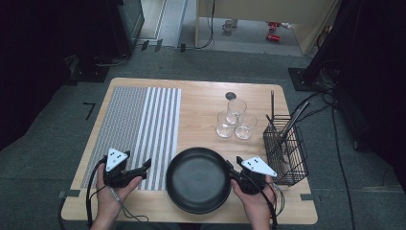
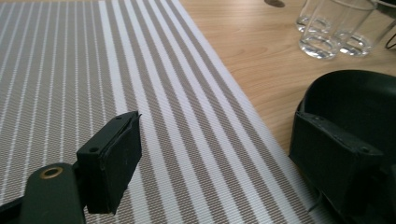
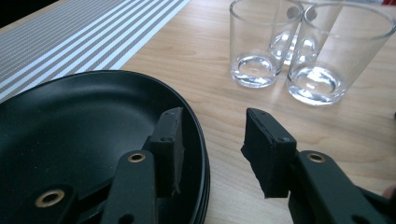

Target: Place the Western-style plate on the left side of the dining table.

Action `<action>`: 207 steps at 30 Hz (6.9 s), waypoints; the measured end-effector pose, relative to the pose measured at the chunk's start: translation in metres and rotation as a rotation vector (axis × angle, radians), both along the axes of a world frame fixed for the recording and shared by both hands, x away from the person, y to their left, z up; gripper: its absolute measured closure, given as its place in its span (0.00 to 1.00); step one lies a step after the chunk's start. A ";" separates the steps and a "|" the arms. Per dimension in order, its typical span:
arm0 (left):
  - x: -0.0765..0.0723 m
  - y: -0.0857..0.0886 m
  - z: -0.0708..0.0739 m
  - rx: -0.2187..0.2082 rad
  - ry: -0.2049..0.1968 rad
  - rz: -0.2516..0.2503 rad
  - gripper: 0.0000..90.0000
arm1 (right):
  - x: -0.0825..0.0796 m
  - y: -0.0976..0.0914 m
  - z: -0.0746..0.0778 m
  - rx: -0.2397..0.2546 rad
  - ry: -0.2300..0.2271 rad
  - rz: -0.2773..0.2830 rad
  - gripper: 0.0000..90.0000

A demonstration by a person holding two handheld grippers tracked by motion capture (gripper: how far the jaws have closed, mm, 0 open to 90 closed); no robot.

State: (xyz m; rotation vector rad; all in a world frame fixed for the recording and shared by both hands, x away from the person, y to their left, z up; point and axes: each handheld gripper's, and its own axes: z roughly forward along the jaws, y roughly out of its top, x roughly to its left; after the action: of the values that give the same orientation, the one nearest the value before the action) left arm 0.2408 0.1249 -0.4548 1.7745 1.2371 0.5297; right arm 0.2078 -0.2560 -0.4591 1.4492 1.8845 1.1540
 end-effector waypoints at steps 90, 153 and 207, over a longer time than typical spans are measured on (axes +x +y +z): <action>-0.014 -0.034 -0.029 -0.104 0.186 -0.257 0.75 | -0.019 0.025 -0.041 0.253 0.168 -0.118 0.87; 0.007 0.033 -0.006 -0.358 0.099 -0.099 0.87 | 0.021 0.065 -0.008 0.591 0.101 -0.041 0.94; 0.130 0.132 -0.032 -0.446 0.156 0.121 0.89 | 0.197 0.170 -0.024 0.546 0.307 0.059 0.93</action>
State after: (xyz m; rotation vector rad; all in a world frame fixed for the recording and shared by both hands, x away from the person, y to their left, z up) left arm 0.3709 0.2571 -0.4867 1.3889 1.4482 0.1627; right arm 0.4043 -0.0855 -0.4829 1.9643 1.9027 1.6440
